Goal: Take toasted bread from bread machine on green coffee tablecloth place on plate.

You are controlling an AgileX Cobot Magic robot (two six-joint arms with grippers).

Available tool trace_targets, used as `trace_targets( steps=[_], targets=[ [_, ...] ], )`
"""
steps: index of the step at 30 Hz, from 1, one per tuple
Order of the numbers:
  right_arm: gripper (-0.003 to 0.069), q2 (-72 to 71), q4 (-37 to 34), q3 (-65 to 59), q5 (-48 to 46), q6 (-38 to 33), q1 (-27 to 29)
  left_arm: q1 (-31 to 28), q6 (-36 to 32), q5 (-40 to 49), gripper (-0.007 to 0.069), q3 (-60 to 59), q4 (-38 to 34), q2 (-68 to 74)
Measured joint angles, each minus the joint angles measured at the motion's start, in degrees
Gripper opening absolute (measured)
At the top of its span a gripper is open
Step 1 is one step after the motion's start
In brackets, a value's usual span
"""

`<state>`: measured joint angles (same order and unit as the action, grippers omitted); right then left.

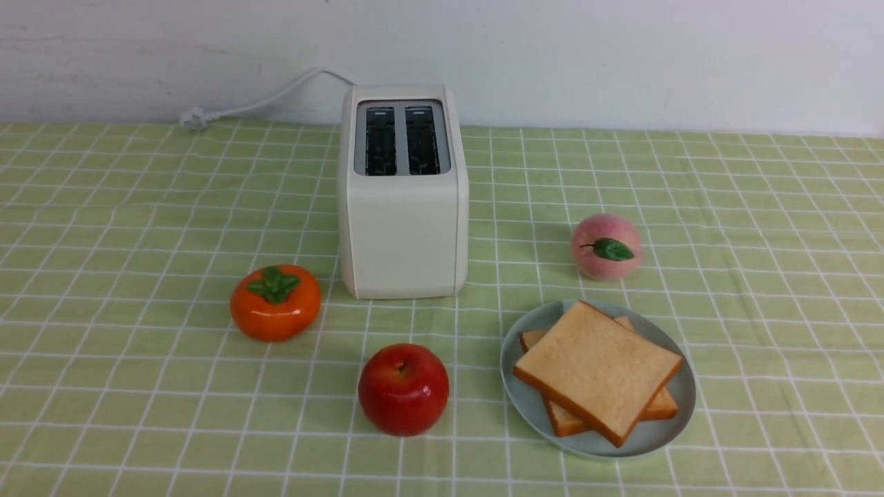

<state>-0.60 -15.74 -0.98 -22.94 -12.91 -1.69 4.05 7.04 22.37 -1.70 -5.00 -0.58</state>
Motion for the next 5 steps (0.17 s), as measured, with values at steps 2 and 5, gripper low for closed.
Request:
trace_targets(
  steps=[2,5],
  targets=[
    [0.0113,0.0,0.0,0.0,0.0,0.0,0.0,0.0,0.0,0.0,-0.0002,0.0,0.0,0.0],
    [0.0113,0.0,0.0,0.0,0.0,0.0,0.0,0.0,0.0,0.0,-0.0001,0.0,0.0,0.0]
  ],
)
